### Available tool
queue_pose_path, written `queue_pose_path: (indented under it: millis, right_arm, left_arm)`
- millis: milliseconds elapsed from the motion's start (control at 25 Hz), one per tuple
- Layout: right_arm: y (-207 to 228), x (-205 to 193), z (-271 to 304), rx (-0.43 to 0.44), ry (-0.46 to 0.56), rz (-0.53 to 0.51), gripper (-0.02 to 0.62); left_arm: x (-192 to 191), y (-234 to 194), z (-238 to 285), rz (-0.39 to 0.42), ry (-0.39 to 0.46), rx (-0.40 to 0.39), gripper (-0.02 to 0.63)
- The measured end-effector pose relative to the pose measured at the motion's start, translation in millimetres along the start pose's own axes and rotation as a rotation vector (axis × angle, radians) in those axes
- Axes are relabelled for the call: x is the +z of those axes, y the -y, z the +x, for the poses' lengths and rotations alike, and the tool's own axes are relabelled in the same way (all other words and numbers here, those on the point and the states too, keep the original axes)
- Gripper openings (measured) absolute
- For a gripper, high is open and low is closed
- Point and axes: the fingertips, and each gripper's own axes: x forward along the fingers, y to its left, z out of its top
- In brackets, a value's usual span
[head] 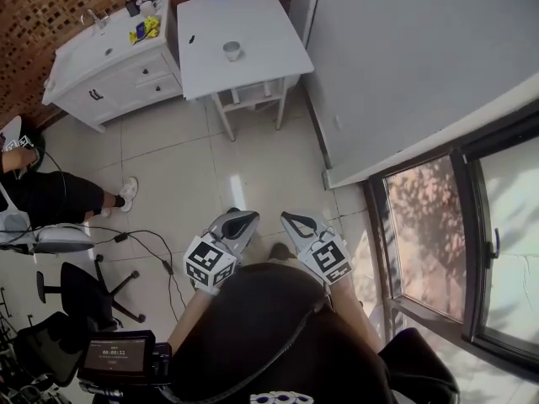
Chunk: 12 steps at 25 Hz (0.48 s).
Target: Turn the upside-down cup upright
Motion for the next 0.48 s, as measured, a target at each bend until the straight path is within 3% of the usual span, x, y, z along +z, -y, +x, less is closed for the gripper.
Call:
queue_pose_path:
  millis: [480]
  right_arm:
    - [-8, -17, -27, -0.008, -0.007, 0.01, -0.008]
  left_arm:
    - [-17, 29, -7, -0.002, 0.012, 0.015, 0.015]
